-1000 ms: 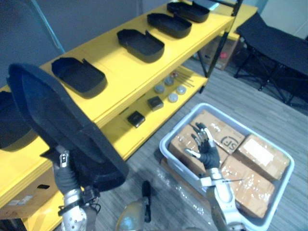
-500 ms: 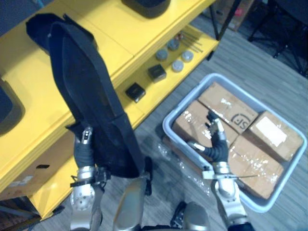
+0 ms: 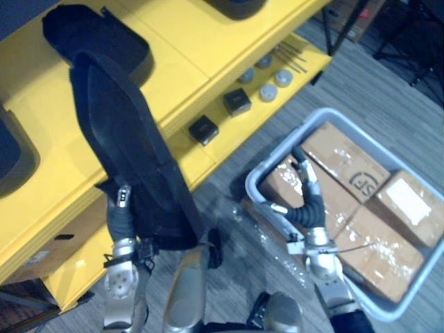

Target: Walk over and take plastic housings, then place them on the shelf

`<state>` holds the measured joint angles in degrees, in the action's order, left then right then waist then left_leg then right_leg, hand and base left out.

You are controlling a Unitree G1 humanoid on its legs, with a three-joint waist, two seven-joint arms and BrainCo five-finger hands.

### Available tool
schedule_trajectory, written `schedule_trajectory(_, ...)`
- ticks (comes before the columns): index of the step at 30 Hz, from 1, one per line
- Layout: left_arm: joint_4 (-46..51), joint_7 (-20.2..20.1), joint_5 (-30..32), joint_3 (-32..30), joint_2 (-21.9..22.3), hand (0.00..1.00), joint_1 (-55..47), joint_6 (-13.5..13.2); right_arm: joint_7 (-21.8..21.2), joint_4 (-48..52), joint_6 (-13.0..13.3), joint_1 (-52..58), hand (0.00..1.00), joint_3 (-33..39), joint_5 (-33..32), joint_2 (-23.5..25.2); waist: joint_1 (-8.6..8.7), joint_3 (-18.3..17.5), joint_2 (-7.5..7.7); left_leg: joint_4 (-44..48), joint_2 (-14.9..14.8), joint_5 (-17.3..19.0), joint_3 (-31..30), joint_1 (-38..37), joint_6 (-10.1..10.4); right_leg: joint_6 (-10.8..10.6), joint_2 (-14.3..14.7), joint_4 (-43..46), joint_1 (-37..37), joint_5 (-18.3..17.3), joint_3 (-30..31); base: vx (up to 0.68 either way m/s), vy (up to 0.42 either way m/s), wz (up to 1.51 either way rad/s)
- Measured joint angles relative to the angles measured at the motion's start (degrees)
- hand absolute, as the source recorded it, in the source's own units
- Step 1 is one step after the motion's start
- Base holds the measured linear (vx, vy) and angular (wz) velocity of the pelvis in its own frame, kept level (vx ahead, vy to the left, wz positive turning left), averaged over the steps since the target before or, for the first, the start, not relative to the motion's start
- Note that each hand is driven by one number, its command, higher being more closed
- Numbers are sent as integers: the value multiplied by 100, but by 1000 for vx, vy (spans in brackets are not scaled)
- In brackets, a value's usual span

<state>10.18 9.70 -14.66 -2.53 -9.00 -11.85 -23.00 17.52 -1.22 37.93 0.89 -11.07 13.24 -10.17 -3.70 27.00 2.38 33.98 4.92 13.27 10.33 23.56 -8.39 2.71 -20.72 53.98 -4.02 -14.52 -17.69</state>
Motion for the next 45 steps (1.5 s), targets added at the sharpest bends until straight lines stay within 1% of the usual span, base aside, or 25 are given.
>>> schedule_trajectory(1,168,-123,17,224,-2,100,-331,24,-38,3,3,-11,0,-92,87,41,-8,-20,19,-43,52,94,-144,-224,-40,-213,60,227,-183,-304,130,383,54,47)
schedule_trajectory(2,233,-158,152,309,40,100,-606,88,-138,6,3,-88,0,-135,103,88,-28,-22,16,-186,59,116,-294,-504,1,-276,253,-4,-382,-568,224,388,34,48)
schedule_trajectory(3,237,-183,190,364,45,100,-714,111,-171,29,3,-114,0,-144,104,110,-15,-25,7,-271,58,116,-397,-626,15,-306,389,-260,-460,-641,233,377,6,68)
schedule_trajectory(4,236,-232,223,483,43,100,-895,193,-284,101,20,-88,0,-134,37,133,13,-77,-24,-446,46,125,-680,-843,54,-325,707,-890,-681,-672,273,287,-26,74)
schedule_trajectory(5,235,-238,222,548,45,100,-971,198,-356,114,61,-56,0,-127,-29,130,32,-135,-39,-492,25,139,-817,-903,79,-349,880,-1199,-837,-657,361,341,-65,111)
schedule_trajectory(8,144,-297,224,748,92,100,-1156,193,-625,172,116,106,0,-55,-360,130,144,-298,-168,-603,-25,256,-1673,-1266,275,-695,1655,-2600,-1199,-223,1054,357,-134,143)
schedule_trajectory(9,33,-302,219,766,104,100,-1158,189,-653,295,111,307,0,-39,-466,128,177,-423,-134,-576,60,350,-2172,-1387,439,-692,1884,-3022,-1200,46,1531,321,-208,180)
schedule_trajectory(10,-14,-312,217,759,97,100,-1144,183,-635,360,101,391,0,-32,-474,125,217,-502,-113,-532,126,389,-2410,-1375,504,-698,1951,-3111,-1194,140,1750,376,-309,220)
schedule_trajectory(11,-58,-314,217,751,56,100,-1110,183,-633,469,85,498,0,-17,-507,104,287,-645,-6,-465,242,477,-2726,-1330,641,-655,1992,-3149,-1144,456,2026,241,-261,169)
schedule_trajectory(12,-58,-313,217,733,42,100,-1088,180,-645,508,85,504,0,-2,-580,70,294,-656,3,-417,188,599,-2659,-1316,671,-538,2008,-3114,-1079,710,1978,276,-361,179)
schedule_trajectory(13,-86,-283,209,720,135,100,-1060,178,-680,506,51,449,0,99,-701,-22,267,-702,-161,-338,-314,779,-2182,-1241,718,-372,2019,-3013,-991,582,1548,230,-351,147)
schedule_trajectory(14,-85,-211,188,715,194,100,-979,177,-736,505,40,406,0,204,-825,-70,297,-761,-282,-370,-771,703,-1682,-1236,818,-259,1972,-3034,-851,503,1167,213,-327,143)
schedule_trajectory(15,-85,-194,164,697,250,100,-874,178,-737,505,28,404,0,273,-868,-98,330,-781,-355,-394,-947,651,-1463,-1243,891,-230,1947,-3105,-734,485,974,234,-300,153)
schedule_trajectory(16,-62,-196,130,614,397,100,-619,159,-729,514,-1,436,0,387,-913,-207,373,-849,-472,-606,-1223,497,-981,-1371,1015,-216,1895,-3257,-460,481,643,216,-234,148)
schedule_trajectory(17,-32,-201,101,550,499,100,-378,49,-672,550,-9,464,0,449,-935,-249,426,-895,-539,-933,-1363,272,-470,-1569,1035,-179,1807,-3342,-263,458,362,185,-203,138)
schedule_trajectory(20,347,-224,-24,565,532,100,28,-320,-445,791,-9,507,0,466,-919,-149,398,-946,-553,-1729,-1269,-250,-169,-1866,1225,-166,1596,-3428,-155,444,171,40,-56,62)
schedule_trajectory(22,566,-202,-3,590,529,100,81,-530,-353,982,-5,537,0,459,-830,13,393,-985,-574,-1942,-1175,-379,-182,-1935,1230,-233,1546,-3542,-104,484,171,9,44,15)
schedule_trajectory(25,758,-90,55,666,522,100,48,-630,-246,988,-4,705,0,427,-796,147,393,-1119,-532,-2108,-1084,-432,-182,-2095,1234,-283,1491,-3660,46,514,171,15,75,7)
schedule_trajectory(28,927,238,418,673,499,100,62,-666,-274,1110,-1,812,0,418,-808,283,401,-1292,-426,-2428,-972,-574,-194,-2297,1194,-357,1430,-3816,188,559,167,29,53,8)
schedule_trajectory(32,1079,740,880,647,500,100,60,-581,-574,1219,116,796,0,234,-1200,310,399,-1566,-366,-2666,-874,-710,-278,-2368,1160,-419,1367,-3939,262,598,68,19,25,15)
schedule_trajectory(37,1157,1419,1404,370,506,100,-41,-30,-1271,1229,165,558,0,-149,-1753,297,287,-1639,-361,-2945,-779,-890,-628,-2542,1166,-432,1319,-4081,587,595,-266,-11,-15,35)
schedule_trajectory(40,1198,1579,1525,1,507,100,-285,159,-1366,1229,190,194,0,-433,-1707,287,229,-1745,-330,-3018,-707,-1015,-994,-2361,1161,-460,1270,-4119,623,575,-658,-20,-37,65)
schedule_trajectory(42,1230,1653,1520,-195,531,100,-395,203,-1372,1229,194,18,0,-548,-1688,266,97,-1770,-300,-3114,-687,-1126,-1178,-2316,1159,-459,1236,-4127,669,574,-900,14,-34,68)
schedule_trajectory(43,1233,1652,1510,-329,580,100,-466,204,-1345,1229,194,-83,0,-598,-1622,263,47,-1779,-284,-3157,-729,-1098,-1098,-2294,1026,-469,1180,-4148,775,567,-1109,5,-16,98)
schedule_trajectory(45,1235,1600,1458,-412,615,100,-503,202,-1227,1262,198,-184,0,-606,-1299,247,130,-1799,-271,-3055,-991,-1059,-180,-2212,936,-470,1077,-4133,955,566,-1540,23,14,133)
